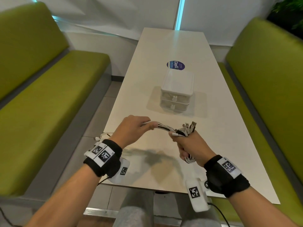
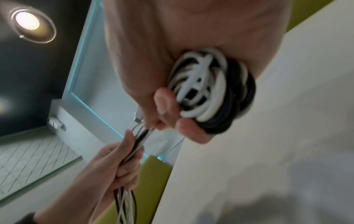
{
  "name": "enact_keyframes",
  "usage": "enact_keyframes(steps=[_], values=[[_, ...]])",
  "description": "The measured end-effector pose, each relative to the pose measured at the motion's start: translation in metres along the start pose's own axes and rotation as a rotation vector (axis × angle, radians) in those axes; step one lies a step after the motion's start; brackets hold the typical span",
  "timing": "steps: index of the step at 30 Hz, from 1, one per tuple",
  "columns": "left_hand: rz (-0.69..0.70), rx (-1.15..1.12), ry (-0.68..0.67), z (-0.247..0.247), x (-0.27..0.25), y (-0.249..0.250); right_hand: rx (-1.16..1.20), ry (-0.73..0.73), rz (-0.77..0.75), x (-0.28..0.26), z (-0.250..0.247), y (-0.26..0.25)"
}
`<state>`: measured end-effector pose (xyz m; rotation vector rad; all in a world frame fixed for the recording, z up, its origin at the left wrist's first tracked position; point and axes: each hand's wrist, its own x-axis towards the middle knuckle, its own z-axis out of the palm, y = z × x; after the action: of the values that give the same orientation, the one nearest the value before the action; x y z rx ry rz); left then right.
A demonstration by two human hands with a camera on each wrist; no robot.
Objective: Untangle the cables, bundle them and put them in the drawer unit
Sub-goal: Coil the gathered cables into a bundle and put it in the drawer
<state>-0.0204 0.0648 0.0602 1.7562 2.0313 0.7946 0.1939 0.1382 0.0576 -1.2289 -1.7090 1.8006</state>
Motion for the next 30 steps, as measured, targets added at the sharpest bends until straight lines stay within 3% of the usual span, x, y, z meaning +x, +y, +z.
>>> enact_keyframes(steps=[4, 7, 11, 14, 18, 20, 22, 25, 30], values=[[-0.028, 0.037, -0.132, 0.023, -0.012, 0.014, 0.232, 0.092, 0.034, 0.002, 0.002, 0.001], [-0.054, 0.079, -0.105, 0.041, -0.016, 0.024, 0.483, 0.114, 0.086, 0.001, 0.009, 0.001], [0.015, 0.28, -0.058, 0.064, -0.018, 0.037, 0.708, 0.191, 0.151, 0.008, 0.02, -0.007], [-0.003, 0.297, -0.098, 0.06, -0.016, 0.039, 0.692, 0.203, 0.136, 0.011, 0.017, -0.011], [0.01, -0.032, 0.024, 0.027, -0.005, 0.039, 0.564, 0.183, 0.105, 0.01, 0.012, -0.01], [0.047, 0.028, 0.009, 0.023, 0.004, 0.046, 0.533, 0.176, 0.091, 0.011, 0.012, -0.01], [0.003, 0.029, -0.041, 0.027, 0.011, 0.05, 0.538, 0.166, 0.075, 0.012, 0.012, -0.012], [-0.122, -0.189, -0.053, 0.038, 0.005, 0.048, 0.576, 0.2, 0.059, 0.011, 0.014, -0.013], [-0.151, -0.243, 0.1, 0.055, -0.006, 0.051, 0.548, 0.262, 0.104, 0.011, 0.025, -0.008]])
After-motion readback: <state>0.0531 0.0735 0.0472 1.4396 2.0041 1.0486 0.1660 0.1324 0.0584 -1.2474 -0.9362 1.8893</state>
